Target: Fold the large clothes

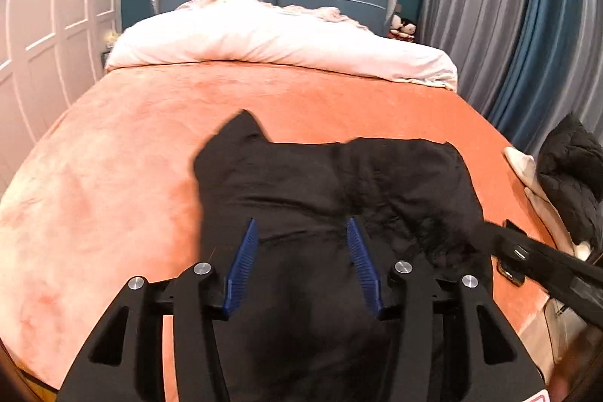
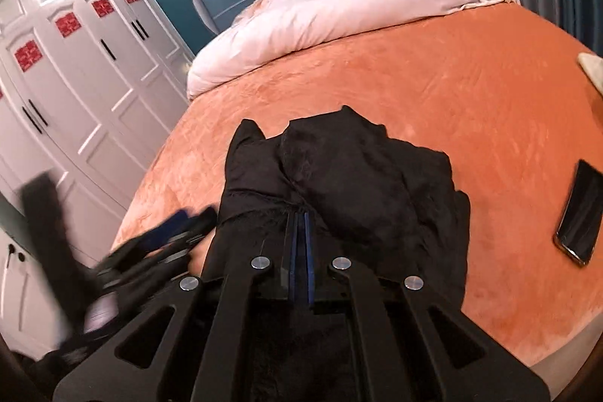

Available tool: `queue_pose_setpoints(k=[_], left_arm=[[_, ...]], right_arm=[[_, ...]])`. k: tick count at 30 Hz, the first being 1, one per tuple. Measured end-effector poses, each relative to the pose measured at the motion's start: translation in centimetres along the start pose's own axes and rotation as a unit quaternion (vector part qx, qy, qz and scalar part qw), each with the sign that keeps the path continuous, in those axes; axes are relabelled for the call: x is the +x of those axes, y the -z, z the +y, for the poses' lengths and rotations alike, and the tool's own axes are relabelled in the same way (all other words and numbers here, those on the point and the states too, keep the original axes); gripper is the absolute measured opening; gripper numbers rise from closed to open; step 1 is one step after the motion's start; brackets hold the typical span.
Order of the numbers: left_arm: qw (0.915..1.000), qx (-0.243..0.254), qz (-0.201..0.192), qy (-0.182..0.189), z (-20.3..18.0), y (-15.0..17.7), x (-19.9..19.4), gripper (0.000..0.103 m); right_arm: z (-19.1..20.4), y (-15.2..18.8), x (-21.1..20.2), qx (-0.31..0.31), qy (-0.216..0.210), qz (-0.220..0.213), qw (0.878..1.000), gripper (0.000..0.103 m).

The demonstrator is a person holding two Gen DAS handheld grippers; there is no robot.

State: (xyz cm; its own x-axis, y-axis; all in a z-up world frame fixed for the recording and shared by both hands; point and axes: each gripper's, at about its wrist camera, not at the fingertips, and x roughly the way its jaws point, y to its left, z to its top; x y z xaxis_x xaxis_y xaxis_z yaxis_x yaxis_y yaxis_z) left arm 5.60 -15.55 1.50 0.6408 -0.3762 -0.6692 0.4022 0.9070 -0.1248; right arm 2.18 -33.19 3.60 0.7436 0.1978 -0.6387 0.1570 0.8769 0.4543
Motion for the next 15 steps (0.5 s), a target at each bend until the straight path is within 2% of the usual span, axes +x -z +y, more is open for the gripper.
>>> queue_pose_setpoints(k=[2,7,11,15], left_arm=[[0.9999,-0.003,0.011,-0.002,0.9,-0.2,-1.2,0.049],[0.9985,0.023,0.043,-0.025,0.7,0.8,-2.0,0.055],[0.9964,0.031,0.073,-0.029,0.5,2.0,-1.0,0.055],[0.993,0.041,0.106,-0.032,0.2,3.2,0.9,0.055]], right_arm=[[-0.2,-0.3,1.3,0.004,0.019,-0.001,1.0,0.004],[-2.4,0.2,4.5,0.014,0.105,0.008,0.994,0.0],[-5.8,1.9,6.2,0.058,0.103,0.018,0.993,0.0],[-7.4,3.2,7.8,0.062,0.097,0.018,0.993,0.0]])
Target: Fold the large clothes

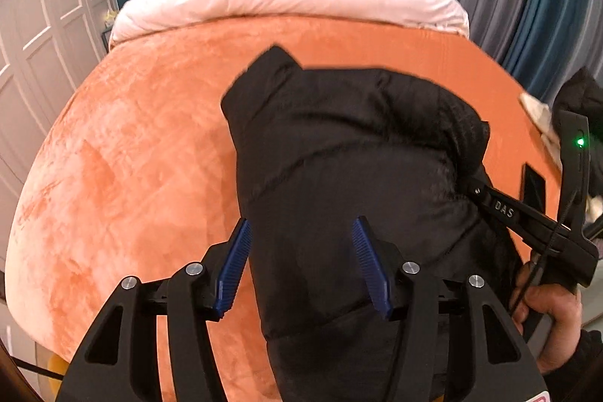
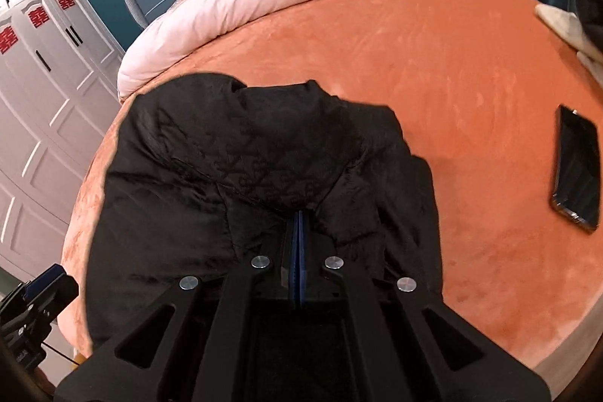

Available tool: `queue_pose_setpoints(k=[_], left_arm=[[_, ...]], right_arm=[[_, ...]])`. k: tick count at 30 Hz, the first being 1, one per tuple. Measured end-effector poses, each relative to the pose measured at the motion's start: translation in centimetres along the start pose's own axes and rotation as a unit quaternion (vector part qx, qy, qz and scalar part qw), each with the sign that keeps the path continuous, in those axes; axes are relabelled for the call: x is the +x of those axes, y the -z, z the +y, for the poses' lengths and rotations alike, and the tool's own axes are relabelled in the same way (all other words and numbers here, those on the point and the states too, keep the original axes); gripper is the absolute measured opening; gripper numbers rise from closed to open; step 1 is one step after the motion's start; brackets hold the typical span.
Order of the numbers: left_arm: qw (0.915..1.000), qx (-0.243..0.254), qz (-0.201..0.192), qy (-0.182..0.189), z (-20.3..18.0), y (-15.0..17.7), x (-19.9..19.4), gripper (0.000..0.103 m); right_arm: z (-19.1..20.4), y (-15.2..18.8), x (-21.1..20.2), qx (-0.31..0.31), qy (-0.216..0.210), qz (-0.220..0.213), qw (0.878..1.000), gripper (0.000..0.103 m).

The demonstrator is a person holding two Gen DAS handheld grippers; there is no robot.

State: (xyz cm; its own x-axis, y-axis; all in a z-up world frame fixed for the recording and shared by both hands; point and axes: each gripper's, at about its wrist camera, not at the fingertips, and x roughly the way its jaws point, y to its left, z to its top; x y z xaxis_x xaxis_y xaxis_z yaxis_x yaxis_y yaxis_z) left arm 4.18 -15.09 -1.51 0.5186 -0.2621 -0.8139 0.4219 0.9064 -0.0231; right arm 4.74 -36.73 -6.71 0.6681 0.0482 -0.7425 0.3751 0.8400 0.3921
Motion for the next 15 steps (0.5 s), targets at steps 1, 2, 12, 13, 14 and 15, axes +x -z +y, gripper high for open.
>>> queue_pose_setpoints(k=[1,2,12,13,14,15], left_arm=[[1.0,0.001,0.004,0.003,0.0,0.1,0.4,0.055],[1.0,0.001,0.004,0.004,-0.1,0.3,0.7,0.056],[0.9993,0.037,-0.006,-0.002,-1.3,0.3,3.5,0.068],[0.9993,0.037,-0.005,-0.003,-1.2,0.4,3.7,0.069],[0.9993,0.037,-0.002,-0.006,-1.1,0.3,3.9,0.069],[0.9994,0.033,0.004,-0.007,-0.9,0.2,3.7,0.068]], right_arm=[[-0.3,0.1,0.5,0.001,-0.001,0.0,1.0,0.0],[-0.6,0.2,1.0,0.003,-0.004,0.001,1.0,0.0],[-4.2,0.6,4.5,0.062,-0.077,0.005,0.995,0.0],[-4.2,0.4,4.6,0.06,-0.079,0.008,0.995,0.0],[-4.1,0.1,4.4,0.058,-0.078,0.015,0.995,0.0],[-3.6,-0.4,3.5,0.055,-0.067,0.024,0.996,0.0]])
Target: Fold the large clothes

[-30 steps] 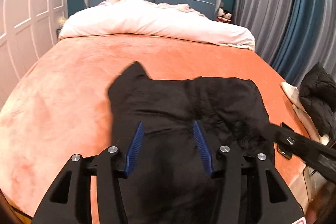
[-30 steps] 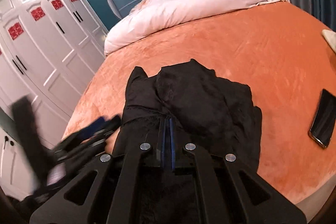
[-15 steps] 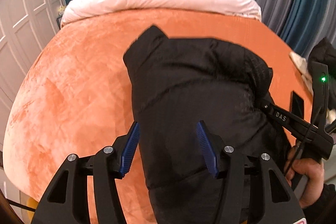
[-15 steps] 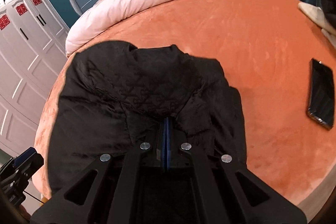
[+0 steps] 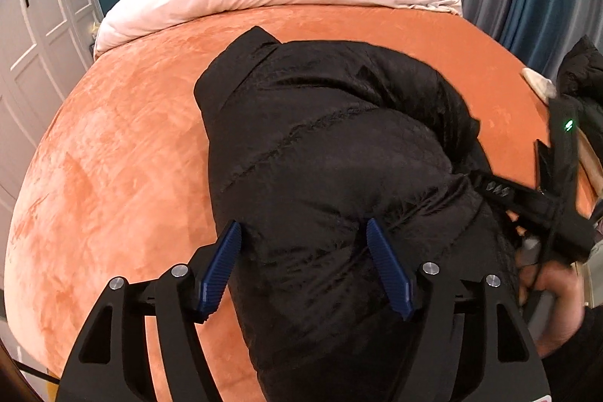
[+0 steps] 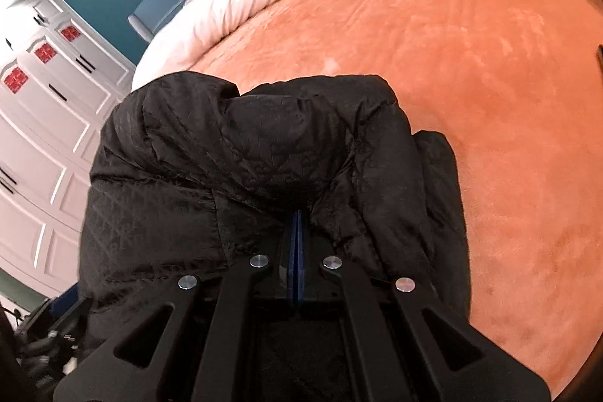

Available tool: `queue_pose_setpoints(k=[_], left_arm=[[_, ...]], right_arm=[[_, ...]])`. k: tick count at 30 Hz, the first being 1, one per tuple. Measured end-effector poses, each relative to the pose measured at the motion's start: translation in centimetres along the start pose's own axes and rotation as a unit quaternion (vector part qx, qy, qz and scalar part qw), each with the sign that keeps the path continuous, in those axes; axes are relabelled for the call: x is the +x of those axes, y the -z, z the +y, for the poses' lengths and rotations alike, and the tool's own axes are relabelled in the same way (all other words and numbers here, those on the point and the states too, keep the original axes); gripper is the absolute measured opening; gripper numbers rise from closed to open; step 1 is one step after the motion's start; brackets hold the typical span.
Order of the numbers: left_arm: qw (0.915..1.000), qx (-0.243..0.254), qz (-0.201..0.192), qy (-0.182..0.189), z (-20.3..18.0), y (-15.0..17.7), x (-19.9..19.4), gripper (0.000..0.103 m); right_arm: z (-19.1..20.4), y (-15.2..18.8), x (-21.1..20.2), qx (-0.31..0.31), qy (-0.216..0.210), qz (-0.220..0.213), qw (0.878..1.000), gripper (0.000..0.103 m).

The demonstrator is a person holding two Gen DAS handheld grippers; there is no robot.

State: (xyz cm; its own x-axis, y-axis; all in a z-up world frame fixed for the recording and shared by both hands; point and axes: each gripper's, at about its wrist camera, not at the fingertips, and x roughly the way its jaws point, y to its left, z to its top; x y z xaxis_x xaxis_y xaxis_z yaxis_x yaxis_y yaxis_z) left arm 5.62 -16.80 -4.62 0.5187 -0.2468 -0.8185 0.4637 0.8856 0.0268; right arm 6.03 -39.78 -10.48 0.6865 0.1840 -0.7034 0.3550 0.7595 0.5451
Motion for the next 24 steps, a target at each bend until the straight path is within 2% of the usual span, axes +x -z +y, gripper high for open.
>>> queue_pose_setpoints(k=[1,2,4,7,9,10,13,14,17,24], left_arm=[[1.0,-0.004,0.005,0.003,0.2,-0.2,-0.3,0.068],[0.9999,-0.008,0.01,0.01,0.5,-0.4,-0.7,0.064],[0.9993,-0.016,0.005,0.033,0.9,-0.7,-1.8,0.063],[0.9993,-0.014,-0.001,0.036,0.5,-0.9,-2.2,0.064],[0.9991,-0.015,0.009,0.038,0.0,-0.9,-1.8,0.064],[0.9992,-0.015,0.011,0.036,-0.2,-0.9,-1.6,0.064],[0.9995,-0.006,0.012,0.028,-0.5,-0.6,-0.9,0.068],[0.9995,-0.004,0.012,0.028,-0.7,-0.5,-0.7,0.073],[0.9996,0.0,0.009,0.028,-0.8,-0.1,0.5,0.081],[0.999,-0.003,0.023,0.038,-0.6,0.0,2.4,0.087]], right_arm=[[0.5,-0.5,-0.7,-0.001,0.011,0.005,1.0,0.0],[1.7,-1.0,-2.6,-0.009,0.015,-0.004,1.0,0.005],[4.0,-1.9,-5.9,-0.032,-0.007,-0.048,0.998,0.005],[7.5,-4.2,-7.8,-0.077,0.008,-0.08,0.994,0.008],[8.1,-5.1,-6.5,-0.094,0.031,-0.081,0.992,0.022],[7.9,-5.5,-4.8,-0.096,0.053,-0.071,0.991,0.023],[5.4,-5.1,0.2,-0.074,0.075,-0.025,0.994,0.021],[4.5,-4.6,1.7,-0.066,0.074,-0.012,0.995,0.02],[2.6,-3.8,3.1,-0.041,0.052,-0.016,0.998,0.019],[1.3,-4.1,4.6,-0.021,0.029,0.014,0.999,0.019]])
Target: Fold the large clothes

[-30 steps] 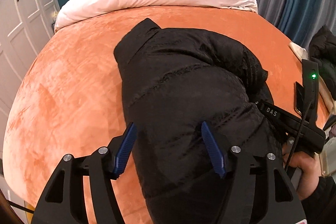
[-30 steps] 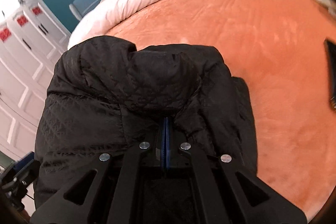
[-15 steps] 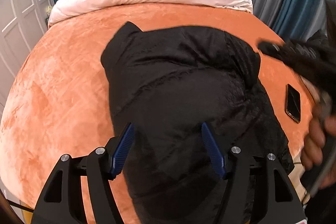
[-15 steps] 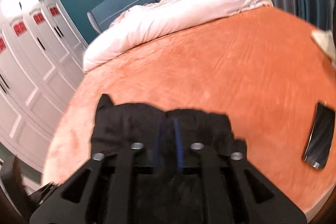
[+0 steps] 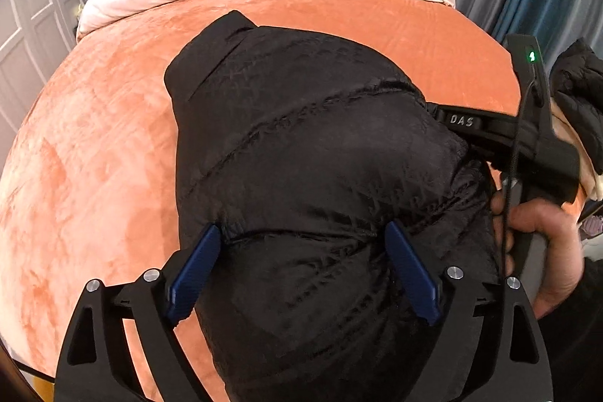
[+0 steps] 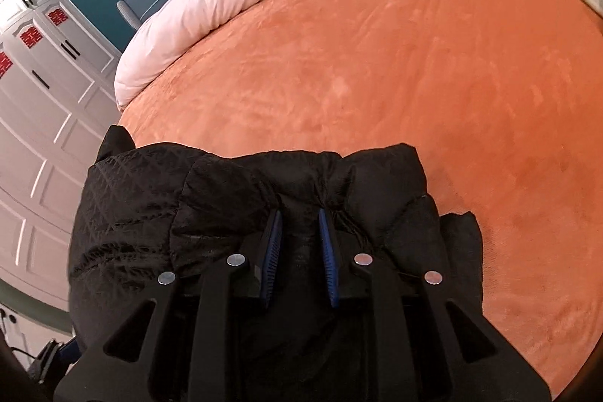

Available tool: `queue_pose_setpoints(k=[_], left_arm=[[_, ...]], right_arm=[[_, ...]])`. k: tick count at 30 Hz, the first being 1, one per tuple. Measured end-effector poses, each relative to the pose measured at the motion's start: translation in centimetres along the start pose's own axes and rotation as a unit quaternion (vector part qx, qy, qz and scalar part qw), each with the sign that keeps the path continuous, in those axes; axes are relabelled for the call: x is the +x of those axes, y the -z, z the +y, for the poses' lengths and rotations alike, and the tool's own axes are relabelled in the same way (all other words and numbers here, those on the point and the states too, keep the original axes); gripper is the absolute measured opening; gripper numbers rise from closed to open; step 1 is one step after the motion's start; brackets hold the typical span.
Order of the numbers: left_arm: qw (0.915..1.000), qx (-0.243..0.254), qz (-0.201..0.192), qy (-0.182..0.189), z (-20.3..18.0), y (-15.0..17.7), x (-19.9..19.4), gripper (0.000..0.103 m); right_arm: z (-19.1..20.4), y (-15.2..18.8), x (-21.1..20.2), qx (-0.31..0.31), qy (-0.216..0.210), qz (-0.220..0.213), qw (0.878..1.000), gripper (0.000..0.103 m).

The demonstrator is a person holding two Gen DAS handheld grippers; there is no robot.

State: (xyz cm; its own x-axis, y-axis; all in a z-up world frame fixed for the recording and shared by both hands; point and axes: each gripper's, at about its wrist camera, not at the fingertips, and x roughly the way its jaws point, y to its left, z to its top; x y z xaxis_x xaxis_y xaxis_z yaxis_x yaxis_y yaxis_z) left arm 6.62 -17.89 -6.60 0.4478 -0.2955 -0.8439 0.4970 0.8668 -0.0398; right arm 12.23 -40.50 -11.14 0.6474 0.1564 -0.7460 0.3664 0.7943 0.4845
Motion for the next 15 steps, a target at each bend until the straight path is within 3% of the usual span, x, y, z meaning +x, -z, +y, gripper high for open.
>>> queue_pose_setpoints(k=[3,7,11,12,14,15], left_arm=[[0.9994,-0.019,0.015,0.025,1.6,-0.1,-1.6,0.081],[0.9984,-0.019,0.012,0.051,2.2,1.2,-5.8,0.076],[0.9986,0.009,-0.003,0.051,0.9,3.7,-8.8,0.076],[0.9986,0.012,0.0,0.052,0.5,4.1,-9.0,0.076],[0.9987,0.007,0.017,0.048,0.0,5.4,-8.4,0.076],[0.9984,0.0,0.03,0.048,0.0,5.9,-8.0,0.076]], right_arm=[[0.4,-0.4,-5.5,0.005,-0.01,-0.026,1.0,0.022],[0.2,3.0,-14.0,-0.023,0.01,-0.053,0.998,0.027],[-1.3,7.4,-15.2,-0.033,0.031,0.004,0.999,0.06],[-1.7,8.4,-14.4,-0.03,0.03,0.021,0.999,0.063],[-2.7,9.8,-12.7,-0.013,0.02,0.054,0.998,0.06],[-3.1,10.9,-11.8,0.005,-0.004,0.071,0.997,0.046]])
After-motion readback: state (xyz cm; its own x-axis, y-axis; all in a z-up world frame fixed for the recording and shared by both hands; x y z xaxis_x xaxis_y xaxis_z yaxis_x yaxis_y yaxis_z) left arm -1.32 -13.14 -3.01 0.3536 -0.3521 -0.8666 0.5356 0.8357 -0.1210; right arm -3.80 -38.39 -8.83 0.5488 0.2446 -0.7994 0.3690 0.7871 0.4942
